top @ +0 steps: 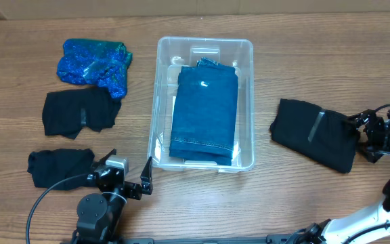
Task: Pack container
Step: 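Move the right gripper to the black taped garment and grasp it, then carry the black garment with the right gripper into the bin's upper half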
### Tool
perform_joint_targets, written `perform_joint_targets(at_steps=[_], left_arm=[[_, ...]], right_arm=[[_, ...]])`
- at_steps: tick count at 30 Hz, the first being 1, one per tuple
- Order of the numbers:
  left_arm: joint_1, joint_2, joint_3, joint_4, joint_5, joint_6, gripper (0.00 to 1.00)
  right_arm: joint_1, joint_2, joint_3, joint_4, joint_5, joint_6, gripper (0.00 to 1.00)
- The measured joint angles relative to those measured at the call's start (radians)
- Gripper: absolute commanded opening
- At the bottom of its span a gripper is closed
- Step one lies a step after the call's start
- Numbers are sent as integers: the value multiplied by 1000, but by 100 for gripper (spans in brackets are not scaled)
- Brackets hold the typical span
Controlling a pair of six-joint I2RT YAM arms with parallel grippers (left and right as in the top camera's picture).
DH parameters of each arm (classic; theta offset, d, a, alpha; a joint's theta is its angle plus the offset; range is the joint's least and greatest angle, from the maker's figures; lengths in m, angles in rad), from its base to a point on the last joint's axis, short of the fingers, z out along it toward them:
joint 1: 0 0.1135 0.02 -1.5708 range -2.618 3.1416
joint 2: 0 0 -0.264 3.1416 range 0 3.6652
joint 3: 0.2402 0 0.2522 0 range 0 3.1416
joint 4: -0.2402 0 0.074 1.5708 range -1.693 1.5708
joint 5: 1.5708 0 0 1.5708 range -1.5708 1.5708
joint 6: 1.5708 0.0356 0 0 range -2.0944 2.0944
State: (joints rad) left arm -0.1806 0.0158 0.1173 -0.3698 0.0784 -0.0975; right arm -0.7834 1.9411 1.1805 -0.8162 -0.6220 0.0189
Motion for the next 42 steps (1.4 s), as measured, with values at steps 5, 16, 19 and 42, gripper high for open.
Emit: perform_joint_targets(at_steps=[5,16,19,42], left_arm=[[0,0,0,0,0,0,100],[0,0,0,0,0,0,100],[0,0,0,0,0,0,100],[0,0,0,0,0,0,100]], right_arm=[[71,22,23,1,-5,-32,79],[172,61,60,-27,94,-45,4],[176,108,151,-161,67,-81,4],[819,-24,1059,-76,-155,430,4]])
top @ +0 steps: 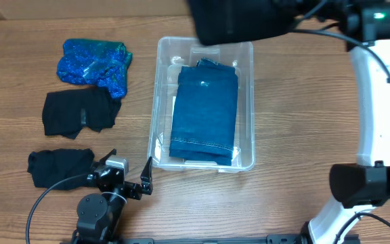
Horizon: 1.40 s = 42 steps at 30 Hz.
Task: Pack container
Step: 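Carry the black garment with the right gripper into the bin's upper half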
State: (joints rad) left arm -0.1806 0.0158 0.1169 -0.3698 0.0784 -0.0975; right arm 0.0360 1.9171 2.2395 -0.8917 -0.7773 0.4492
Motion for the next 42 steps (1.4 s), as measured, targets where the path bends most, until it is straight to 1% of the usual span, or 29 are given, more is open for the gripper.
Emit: perform_joint_targets(at_steps=[4,8,12,15,21,22,23,24,25,26,27,29,30,35,36,37,38,39,40,42], left_arm=[[0,0,0,0,0,0,100],[0,0,0,0,0,0,100],[0,0,0,0,0,0,100],[0,0,0,0,0,0,100],[0,0,0,0,0,0,100],[0,0,0,0,0,0,100],[0,0,0,0,0,0,100],[0,0,0,0,0,0,100],[0,0,0,0,0,0,100],[0,0,0,0,0,0,100],[0,0,0,0,0,0,100],[0,0,0,0,0,0,100],[0,0,0,0,0,0,100],[0,0,0,0,0,0,100],[0,0,0,0,0,0,100],[0,0,0,0,0,0,100],[0,0,0,0,0,0,100],[0,0,0,0,0,0,100],[0,0,0,0,0,0,100],[0,0,0,0,0,0,100]], right_arm=[[158,0,-14,-25,68,146,4],[258,22,-97,-41,142,287,4],[252,110,-192,35,142,386,4],[241,150,-253,34,168,443,4],[241,154,-298,42,251,523,4],[241,154,-306,32,269,534,20],[241,154,-312,20,289,542,49],[241,155,-314,10,311,542,68],[241,156,-315,5,337,547,92],[241,156,-315,3,364,539,100],[241,156,-315,-1,397,524,100],[241,158,-295,-67,474,478,100],[241,163,-248,-148,539,446,100],[241,169,-26,-350,724,345,100],[241,169,13,-385,756,320,98],[241,168,45,-403,777,288,79],[243,168,63,-409,784,249,33],[245,168,72,-411,790,206,6],[249,168,75,-416,792,166,4],[274,169,72,-424,792,103,4]])
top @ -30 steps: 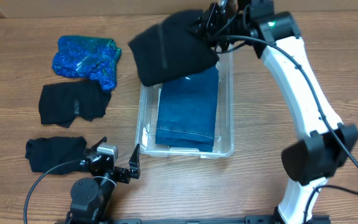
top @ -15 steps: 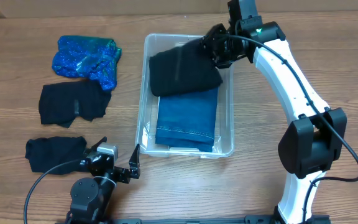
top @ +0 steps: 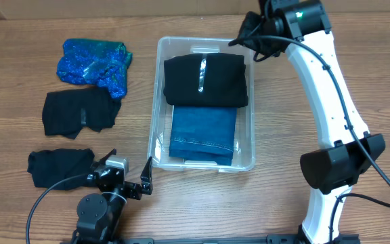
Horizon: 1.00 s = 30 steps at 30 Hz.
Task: Pack container
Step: 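Carry the black garment with the right gripper into the bin's upper half, then release the black garment and retract the right gripper to rest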
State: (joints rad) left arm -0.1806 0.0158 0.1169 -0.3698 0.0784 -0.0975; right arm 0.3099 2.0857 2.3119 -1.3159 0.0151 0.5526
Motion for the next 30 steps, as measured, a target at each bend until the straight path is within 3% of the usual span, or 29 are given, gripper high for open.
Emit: perform_joint_targets(at_steps=[12,16,25,30], left_arm=[[0,0,0,0,0,0,100],[0,0,0,0,0,0,100],[0,0,0,0,0,0,100],[0,0,0,-1,0,0,100]], right_arm=[[82,104,-333,238,19,-81,4],[81,106,-362,275,22,-82,4],[82,95,-280,163,24,-85,4],[81,-109,-203,32,29,-125,4]])
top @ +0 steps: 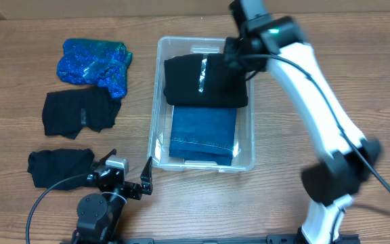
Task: Pack container
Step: 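Release the black garment and retract the right gripper to rest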
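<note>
A clear plastic container stands at the table's middle. Folded blue jeans lie in it, and a folded black garment with a grey stripe covers their far half. My right gripper hangs over that garment's right edge, blurred, so its jaws cannot be read. At the near left my left gripper rests open with nothing in it. Left of the container lie a shiny blue garment, a black garment and another black garment.
The right arm's white links arch over the table to the right of the container, down to its base at the near edge. A black cable loops beside the left arm's base.
My right gripper has moved from beyond the container's far right corner to over the right edge of the black striped garment. The garment lies as before. The left arm has not moved.
First the black striped garment lay on the table right of the container, with my right gripper at its right edge. Then the arm held it high over the container's far end. By 1.0 s ago it lay on the jeans, where it stays.
</note>
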### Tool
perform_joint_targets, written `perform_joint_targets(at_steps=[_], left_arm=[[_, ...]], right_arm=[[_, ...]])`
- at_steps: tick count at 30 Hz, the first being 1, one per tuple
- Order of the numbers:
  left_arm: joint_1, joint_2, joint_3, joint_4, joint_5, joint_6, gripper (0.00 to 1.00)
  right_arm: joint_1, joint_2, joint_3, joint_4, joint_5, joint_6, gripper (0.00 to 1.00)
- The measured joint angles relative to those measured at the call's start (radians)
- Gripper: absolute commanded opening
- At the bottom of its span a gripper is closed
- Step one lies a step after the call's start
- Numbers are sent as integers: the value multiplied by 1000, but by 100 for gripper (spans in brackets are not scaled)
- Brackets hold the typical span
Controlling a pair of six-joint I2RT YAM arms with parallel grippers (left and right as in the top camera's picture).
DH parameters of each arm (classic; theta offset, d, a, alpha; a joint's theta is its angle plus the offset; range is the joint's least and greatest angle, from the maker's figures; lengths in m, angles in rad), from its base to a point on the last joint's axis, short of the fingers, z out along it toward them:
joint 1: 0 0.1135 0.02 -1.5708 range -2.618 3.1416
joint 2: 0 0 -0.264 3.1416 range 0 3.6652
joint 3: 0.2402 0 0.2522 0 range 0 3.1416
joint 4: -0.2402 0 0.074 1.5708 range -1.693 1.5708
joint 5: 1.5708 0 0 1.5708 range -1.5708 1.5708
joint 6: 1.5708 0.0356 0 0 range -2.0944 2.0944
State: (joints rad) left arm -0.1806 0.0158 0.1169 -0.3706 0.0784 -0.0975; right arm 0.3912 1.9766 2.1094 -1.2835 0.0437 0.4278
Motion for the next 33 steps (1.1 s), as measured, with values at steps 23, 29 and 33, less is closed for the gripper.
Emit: perform_joint_targets(at_steps=[23,29,33], left_arm=[[0,0,0,1,0,0,100],[0,0,0,47,46,-62,100],[0,1,40,0,136,-153,100]], right_arm=[[-4,-1180,-573,-327,-153,-235,100],[-4,-1179,-573,-332,-168,-242,100],[-5,-1179,-573,-332,-169,-242,100]])
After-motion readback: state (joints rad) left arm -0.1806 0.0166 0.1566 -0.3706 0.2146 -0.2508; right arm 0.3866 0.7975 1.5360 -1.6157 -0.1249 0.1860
